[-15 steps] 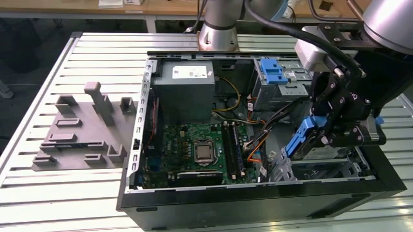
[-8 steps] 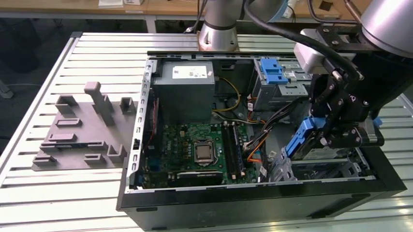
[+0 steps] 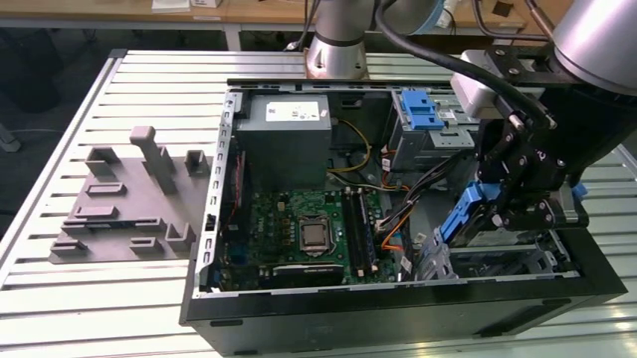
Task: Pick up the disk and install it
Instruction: 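Insert the disk into the insertion slot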
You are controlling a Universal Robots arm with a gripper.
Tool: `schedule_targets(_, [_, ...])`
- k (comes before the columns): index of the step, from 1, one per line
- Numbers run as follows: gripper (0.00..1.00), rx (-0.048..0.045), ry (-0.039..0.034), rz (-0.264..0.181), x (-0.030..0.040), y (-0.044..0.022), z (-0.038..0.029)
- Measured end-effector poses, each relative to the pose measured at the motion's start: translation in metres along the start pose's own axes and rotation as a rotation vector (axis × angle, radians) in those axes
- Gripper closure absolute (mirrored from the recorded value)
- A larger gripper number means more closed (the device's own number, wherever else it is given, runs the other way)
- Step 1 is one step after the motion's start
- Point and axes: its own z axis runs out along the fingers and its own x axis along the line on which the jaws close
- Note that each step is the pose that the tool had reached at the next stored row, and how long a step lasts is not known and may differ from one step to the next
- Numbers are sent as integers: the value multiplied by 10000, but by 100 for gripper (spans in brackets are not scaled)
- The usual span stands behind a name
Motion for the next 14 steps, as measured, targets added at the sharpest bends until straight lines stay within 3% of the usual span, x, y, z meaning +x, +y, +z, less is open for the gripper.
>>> schedule_targets(14, [64, 0, 0, 0, 1, -1, 66])
